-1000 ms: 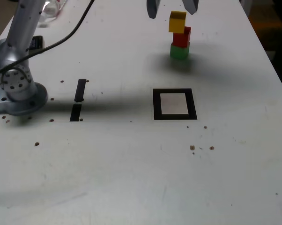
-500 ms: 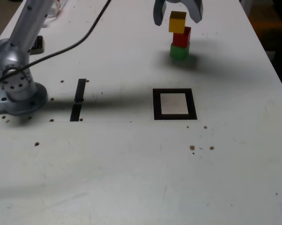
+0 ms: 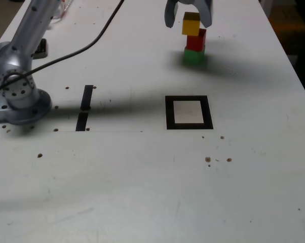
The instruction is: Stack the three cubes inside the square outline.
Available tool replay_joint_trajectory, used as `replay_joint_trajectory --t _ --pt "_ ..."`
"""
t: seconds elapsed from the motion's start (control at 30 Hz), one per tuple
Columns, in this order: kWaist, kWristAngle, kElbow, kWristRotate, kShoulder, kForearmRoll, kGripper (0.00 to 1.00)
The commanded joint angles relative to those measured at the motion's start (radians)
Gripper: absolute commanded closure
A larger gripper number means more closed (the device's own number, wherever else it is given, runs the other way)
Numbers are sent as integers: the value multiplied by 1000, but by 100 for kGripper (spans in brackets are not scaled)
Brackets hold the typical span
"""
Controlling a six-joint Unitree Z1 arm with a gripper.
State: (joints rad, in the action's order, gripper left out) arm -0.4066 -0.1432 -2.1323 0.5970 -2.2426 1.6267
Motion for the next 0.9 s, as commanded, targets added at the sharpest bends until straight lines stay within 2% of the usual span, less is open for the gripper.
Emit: replay_joint_trajectory --t 0.0,0.17,0.37,0.6,0.73,0.87 --pt "-1 -6 -8 -4 1 13 46" --pt "-1 -10 -20 -5 5 12 63" --pt "0 -21 -21 -5 22 12 73" --pt "0 -47 -2 -5 68 13 76" --pt "-10 -76 53 -5 137 14 79" --pt "-34 -79 121 -7 171 14 78"
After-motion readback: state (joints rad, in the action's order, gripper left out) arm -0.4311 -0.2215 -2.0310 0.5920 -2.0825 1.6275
